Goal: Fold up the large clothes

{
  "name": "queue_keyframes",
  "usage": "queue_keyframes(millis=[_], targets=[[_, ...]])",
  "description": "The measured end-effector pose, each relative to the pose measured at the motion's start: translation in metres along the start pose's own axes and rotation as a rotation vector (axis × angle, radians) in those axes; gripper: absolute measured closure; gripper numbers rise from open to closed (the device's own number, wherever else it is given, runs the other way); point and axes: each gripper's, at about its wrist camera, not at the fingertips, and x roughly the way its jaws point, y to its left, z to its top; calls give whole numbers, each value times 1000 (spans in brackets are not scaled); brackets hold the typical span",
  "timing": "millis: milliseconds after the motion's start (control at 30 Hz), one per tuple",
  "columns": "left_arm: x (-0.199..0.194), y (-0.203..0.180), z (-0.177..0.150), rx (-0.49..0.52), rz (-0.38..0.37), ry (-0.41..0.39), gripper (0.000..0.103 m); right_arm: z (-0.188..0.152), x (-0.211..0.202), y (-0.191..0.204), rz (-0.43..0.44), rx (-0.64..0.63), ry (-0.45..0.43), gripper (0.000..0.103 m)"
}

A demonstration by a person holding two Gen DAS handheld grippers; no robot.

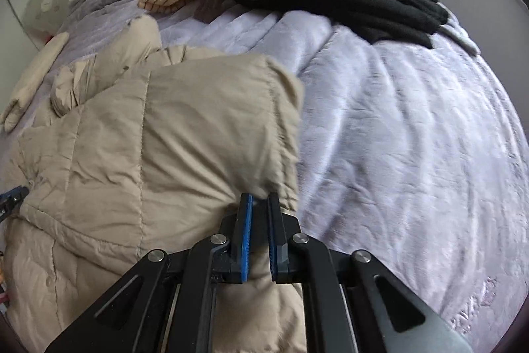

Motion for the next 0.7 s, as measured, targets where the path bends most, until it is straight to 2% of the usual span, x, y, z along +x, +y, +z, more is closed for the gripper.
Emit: queue_keyframes(millis=[167, 467, 567, 633, 700], targets=[[-19, 9, -10, -37, 4, 6, 79, -9, -19, -7, 35, 43, 27, 91], [-48, -21, -37, -29, 28, 33, 79, -41, -38, -8, 103, 77, 98, 90], [-55, -30, -46, -36, 30, 42, 79, -51, -45, -10, 111, 72, 113, 82], [-60, -36, -52, -29, 46, 42, 79, -56, -50, -13, 117, 68, 118, 69], [-66, -42, -59, -27, 57, 37, 79, -62, -55, -15, 118, 56, 115, 64]])
